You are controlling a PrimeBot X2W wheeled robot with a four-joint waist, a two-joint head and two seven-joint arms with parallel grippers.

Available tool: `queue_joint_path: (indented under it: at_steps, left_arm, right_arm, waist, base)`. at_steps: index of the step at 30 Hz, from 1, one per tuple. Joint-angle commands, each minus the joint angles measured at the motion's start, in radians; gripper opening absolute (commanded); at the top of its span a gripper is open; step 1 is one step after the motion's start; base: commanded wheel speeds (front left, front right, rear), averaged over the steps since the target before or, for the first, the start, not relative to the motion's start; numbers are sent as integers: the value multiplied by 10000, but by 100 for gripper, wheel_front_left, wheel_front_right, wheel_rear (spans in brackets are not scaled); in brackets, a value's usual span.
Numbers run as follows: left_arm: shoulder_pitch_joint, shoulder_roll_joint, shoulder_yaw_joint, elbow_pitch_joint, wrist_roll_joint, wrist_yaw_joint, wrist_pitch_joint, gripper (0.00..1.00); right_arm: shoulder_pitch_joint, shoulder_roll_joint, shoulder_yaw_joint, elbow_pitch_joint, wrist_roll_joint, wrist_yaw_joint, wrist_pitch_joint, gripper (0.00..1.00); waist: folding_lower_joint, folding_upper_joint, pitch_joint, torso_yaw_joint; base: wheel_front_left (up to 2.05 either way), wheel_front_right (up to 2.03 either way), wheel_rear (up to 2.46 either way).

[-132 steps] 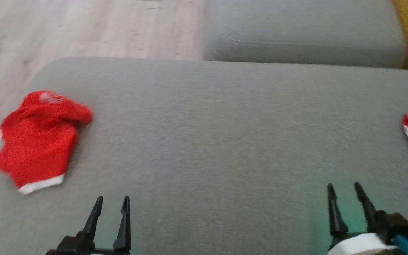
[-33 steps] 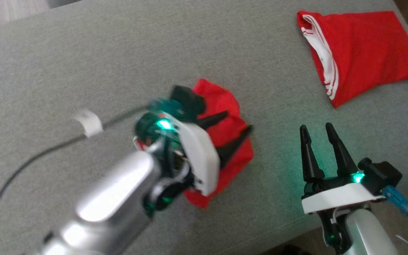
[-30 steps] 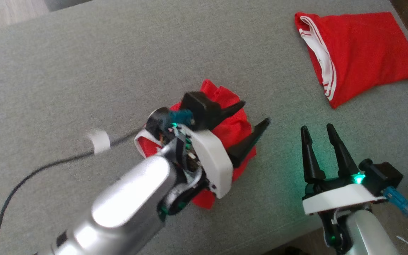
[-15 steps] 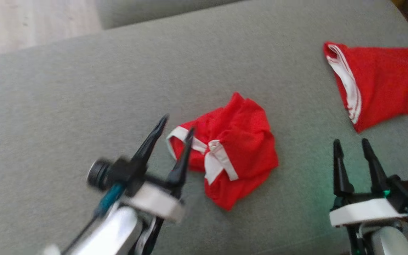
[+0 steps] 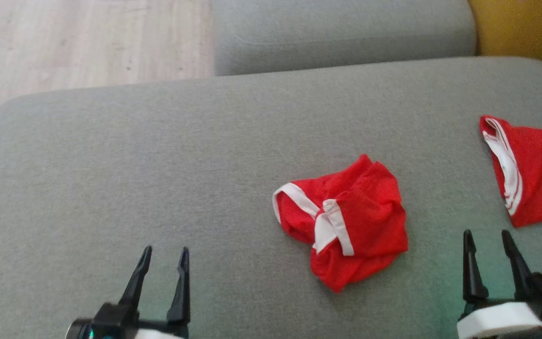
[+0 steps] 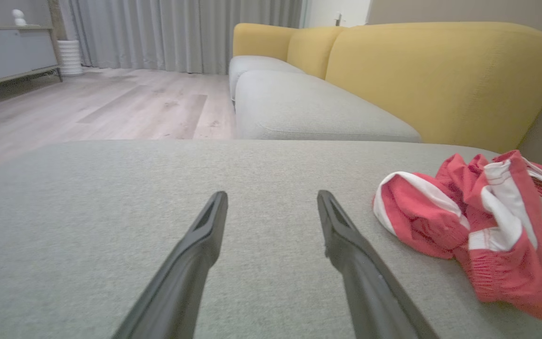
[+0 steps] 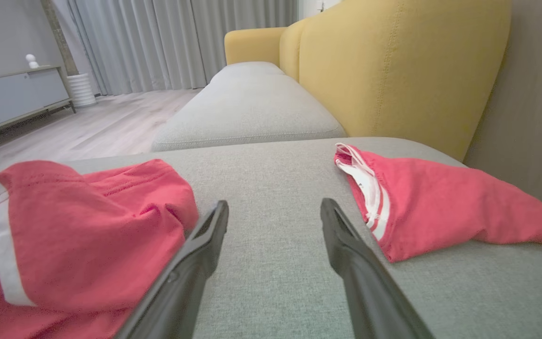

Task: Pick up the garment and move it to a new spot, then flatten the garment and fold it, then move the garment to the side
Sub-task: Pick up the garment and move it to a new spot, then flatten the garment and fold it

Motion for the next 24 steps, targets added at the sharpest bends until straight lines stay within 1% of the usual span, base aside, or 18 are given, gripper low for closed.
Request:
queue_joint_path:
  at_steps: [1,5,6,11,18,24]
  left_arm:
    - [-122,-44,544,-330,154,-59,-120,100]
    - [495,-471,1491,-227,803,-535,-121,100]
    - [727,-667,1871,-134,1108,-830,-122,100]
    - [1152,-1228,2771,75,1666,-1459,-123,100]
    - [1212,-1827,3472,241,2364,-2243,-123,100]
    - [892,-2112,3674,-141,2813,-2617,-123,100]
  right_arm:
    - [-100,-76,193,-211,-81,67,-135,100]
    - [-4,-76,231,-17,-158,67,-135,100]
    - [12,-76,271,53,-134,67,-135,100]
    - [22,-76,358,140,-77,67,-135,100]
    - [-37,-76,504,171,-62,67,-135,100]
    - [-157,-76,611,58,-32,67,-135,100]
  waist:
    - [3,0,-239,290]
    - [3,0,-333,472]
    - [3,0,-372,514]
    - [3,0,-414,547]
    - [3,0,-399,394]
    - [3,0,-366,58]
  base:
    - [0,0,0]
    - [0,0,0]
    - [0,0,0]
    - [0,0,0]
    - [0,0,0]
    - [0,0,0]
